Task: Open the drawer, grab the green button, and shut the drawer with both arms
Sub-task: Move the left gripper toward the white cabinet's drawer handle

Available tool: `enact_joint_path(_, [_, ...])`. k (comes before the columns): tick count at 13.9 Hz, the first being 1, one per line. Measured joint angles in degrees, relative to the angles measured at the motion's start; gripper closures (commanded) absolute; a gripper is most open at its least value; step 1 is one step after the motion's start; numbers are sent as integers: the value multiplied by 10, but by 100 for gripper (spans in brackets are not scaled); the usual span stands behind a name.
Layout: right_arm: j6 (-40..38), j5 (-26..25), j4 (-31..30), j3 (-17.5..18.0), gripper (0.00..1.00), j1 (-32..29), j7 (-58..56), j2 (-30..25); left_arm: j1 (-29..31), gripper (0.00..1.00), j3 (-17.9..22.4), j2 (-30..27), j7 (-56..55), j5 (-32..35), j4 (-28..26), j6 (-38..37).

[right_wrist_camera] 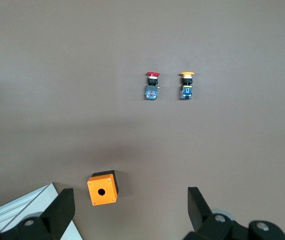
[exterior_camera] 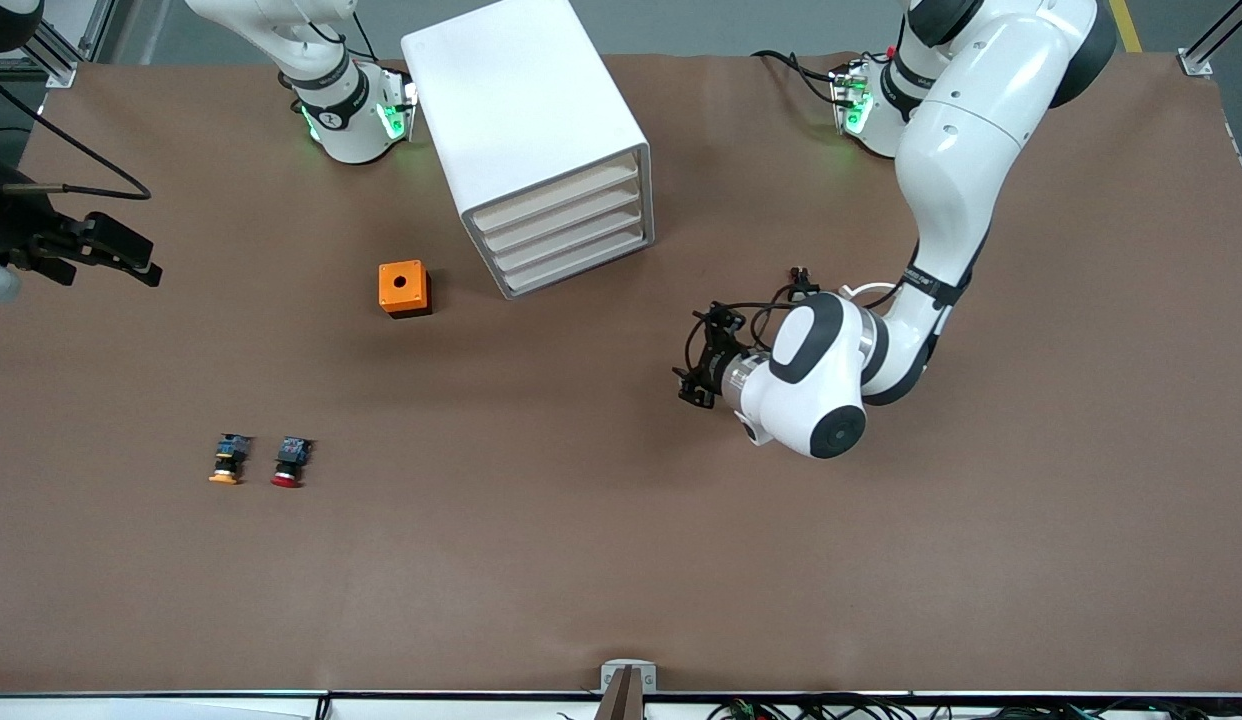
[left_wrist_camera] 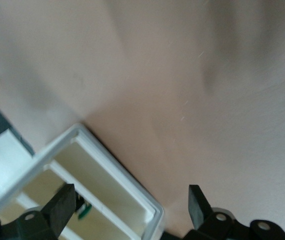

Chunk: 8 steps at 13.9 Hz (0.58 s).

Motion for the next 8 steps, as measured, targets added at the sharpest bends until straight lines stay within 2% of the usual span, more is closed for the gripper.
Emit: enact_joint_path(8, [0,0,0,0,0,0,0,0,-39,2,0,70,-212,-113,2,-6])
